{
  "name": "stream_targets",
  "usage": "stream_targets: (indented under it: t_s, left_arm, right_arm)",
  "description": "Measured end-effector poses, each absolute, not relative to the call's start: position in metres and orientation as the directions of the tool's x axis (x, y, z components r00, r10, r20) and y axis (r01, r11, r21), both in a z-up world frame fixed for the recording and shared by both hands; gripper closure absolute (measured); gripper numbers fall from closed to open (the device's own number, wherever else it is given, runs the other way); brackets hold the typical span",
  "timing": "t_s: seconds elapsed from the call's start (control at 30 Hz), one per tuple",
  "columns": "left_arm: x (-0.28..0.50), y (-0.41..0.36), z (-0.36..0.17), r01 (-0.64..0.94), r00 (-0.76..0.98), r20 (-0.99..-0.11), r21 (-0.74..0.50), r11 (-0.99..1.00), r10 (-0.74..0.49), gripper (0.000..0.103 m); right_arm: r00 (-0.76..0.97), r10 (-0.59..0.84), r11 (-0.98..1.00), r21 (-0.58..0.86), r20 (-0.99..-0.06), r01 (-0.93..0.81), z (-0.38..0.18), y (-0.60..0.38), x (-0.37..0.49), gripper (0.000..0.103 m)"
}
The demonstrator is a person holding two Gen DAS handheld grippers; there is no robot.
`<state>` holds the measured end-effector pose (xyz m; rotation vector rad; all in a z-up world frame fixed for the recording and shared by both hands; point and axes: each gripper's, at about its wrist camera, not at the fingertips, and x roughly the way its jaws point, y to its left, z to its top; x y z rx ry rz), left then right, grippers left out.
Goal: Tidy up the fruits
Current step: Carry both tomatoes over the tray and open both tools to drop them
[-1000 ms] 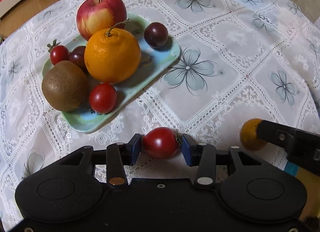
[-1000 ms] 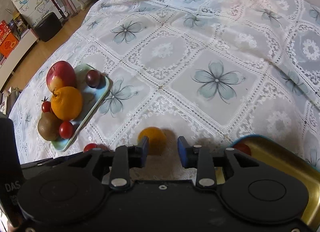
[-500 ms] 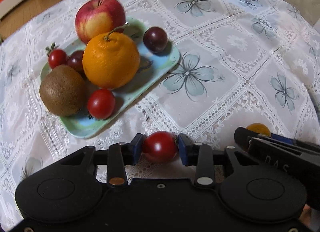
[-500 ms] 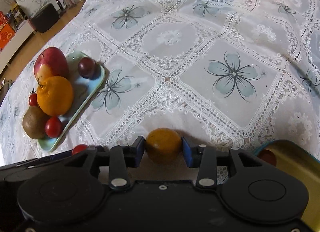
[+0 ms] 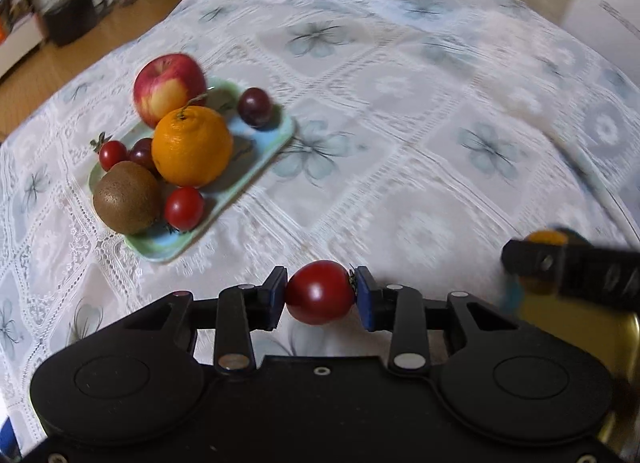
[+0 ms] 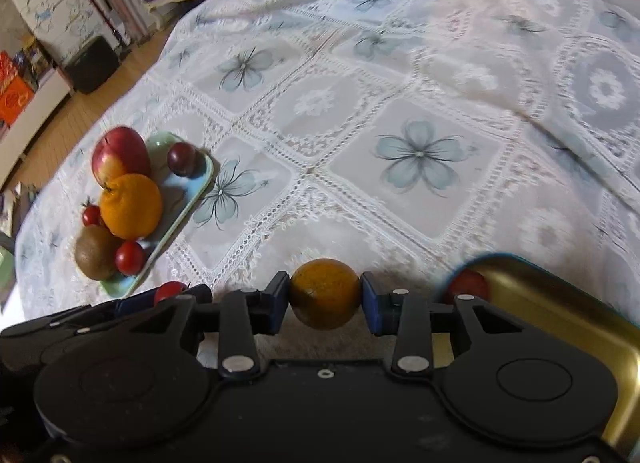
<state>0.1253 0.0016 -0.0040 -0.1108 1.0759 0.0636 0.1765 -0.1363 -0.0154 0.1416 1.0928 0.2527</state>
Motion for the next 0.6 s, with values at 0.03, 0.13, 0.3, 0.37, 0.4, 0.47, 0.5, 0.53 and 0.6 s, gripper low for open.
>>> stream_targets:
  t_s: [0.03,0.13,0.3,0.37,0.4,0.47,0.5,0.53,0.6]
  left_arm:
    - [0.12,-0.005,0.0,-0.083,0.481,-0.877,-0.053,0.995,-0.006,0.059]
    - [0.106,-0.025,0.015,-0.026,0.508,-0.861,-0.049,0.998,-0.029,0.059]
    - [0.075,-0.056,0.026,0.043,0.522,-0.85,-0.061,0.997,-0.075,0.059]
    - [0.062,-0.066,0.026,0.052,0.521,-0.851,-0.05,0.997,-0.07,0.059]
    - [0.055,-0.07,0.027,0.054,0.521,-0.851,-0.047,0.997,-0.068,0.059]
    - [0.044,-0.077,0.027,0.062,0.519,-0.852,-0.047,0.997,-0.073,0.059]
    - [0.04,-0.08,0.027,0.063,0.514,-0.854,-0.053,0.997,-0.078,0.059]
    - [0.036,-0.082,0.027,0.063,0.508,-0.857,-0.058,0.996,-0.082,0.059]
    - [0.033,-0.086,0.026,0.065,0.494,-0.865,-0.06,0.996,-0.084,0.058]
  right_arm:
    - [0.438,0.273,0.962,0.244,-0.856,-0.123,-0.01,-0.143,0.171,0.064]
    - [0.442,0.275,0.961,0.263,-0.854,-0.09,0.005,-0.167,0.152,0.064]
    - [0.424,0.253,0.963,0.268,-0.87,-0.025,0.02,-0.213,0.118,0.064]
    - [0.425,0.226,0.967,0.254,-0.877,0.009,0.022,-0.23,0.105,0.064]
    - [0.428,0.212,0.968,0.248,-0.878,0.029,0.023,-0.24,0.098,0.063]
    - [0.434,0.194,0.966,0.249,-0.88,0.073,0.024,-0.261,0.085,0.063]
    - [0.436,0.19,0.963,0.254,-0.879,0.091,0.023,-0.27,0.08,0.063]
    - [0.437,0.188,0.959,0.262,-0.879,0.113,0.023,-0.279,0.076,0.063]
    - [0.429,0.186,0.953,0.269,-0.884,0.139,0.021,-0.293,0.072,0.063]
